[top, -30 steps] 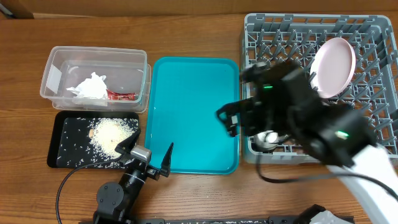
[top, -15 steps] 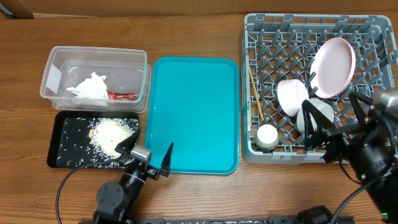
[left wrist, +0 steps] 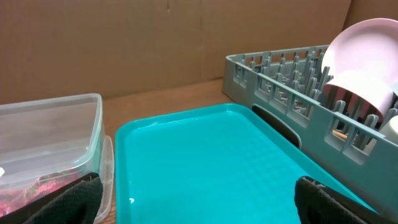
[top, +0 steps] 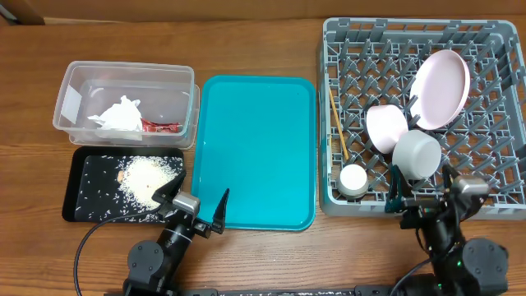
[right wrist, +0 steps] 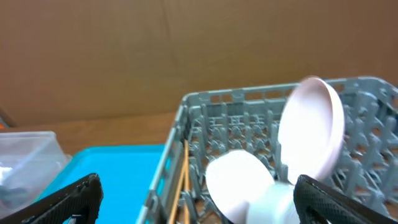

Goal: Sort waste into correct bins and load items into the dishwasher

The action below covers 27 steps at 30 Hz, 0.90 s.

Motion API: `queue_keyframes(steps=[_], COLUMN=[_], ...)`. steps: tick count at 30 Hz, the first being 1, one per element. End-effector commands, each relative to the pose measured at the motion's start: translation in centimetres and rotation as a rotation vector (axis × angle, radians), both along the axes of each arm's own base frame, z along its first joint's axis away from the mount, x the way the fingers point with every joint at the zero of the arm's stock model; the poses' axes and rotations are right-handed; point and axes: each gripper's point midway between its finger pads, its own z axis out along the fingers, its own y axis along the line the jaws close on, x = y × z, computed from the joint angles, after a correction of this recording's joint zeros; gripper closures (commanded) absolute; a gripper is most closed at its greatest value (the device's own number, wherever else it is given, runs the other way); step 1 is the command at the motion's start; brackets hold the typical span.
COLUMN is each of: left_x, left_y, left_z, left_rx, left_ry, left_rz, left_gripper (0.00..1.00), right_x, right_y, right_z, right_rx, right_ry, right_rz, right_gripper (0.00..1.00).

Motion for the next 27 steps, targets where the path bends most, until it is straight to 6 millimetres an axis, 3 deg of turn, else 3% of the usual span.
queue_keyframes(steps=[1, 5, 15, 17, 27], left_x=[-0.1, -0.1, -0.1, -0.1, -0.1], left_y=[0.0, 0.0, 0.0, 0.0, 0.0], left_z=[0.1, 0.1, 0.1, 0.1, 0.1], left_rx=[0.012, 0.012, 0.012, 0.012, 0.012], left_ry=[-0.013, -0.013, -0.013, -0.013, -0.013], left_rz=[-0.007, -0.007, -0.007, -0.007, -0.007], left_gripper=[0.00, 0.00, 0.00, 0.00, 0.00], right_x=[-0.1, 0.4, 2.8, 3.1, 3.2], right_y=[-0.5, -0.6, -0.4, -0.4, -0.2], right_z=[-2.3, -5.4, -9.2, -8.6, -8.9], right_rx=[-0.001, -0.002, 0.003, 0.009, 0.008], right_ry=[-0.002, 0.019, -0.049, -0.113, -0.105], right_rz=[-0.025, -0.029, -0.029, -0.029, -0.023], right_gripper=[0.00, 0.00, 0.00, 0.00, 0.00])
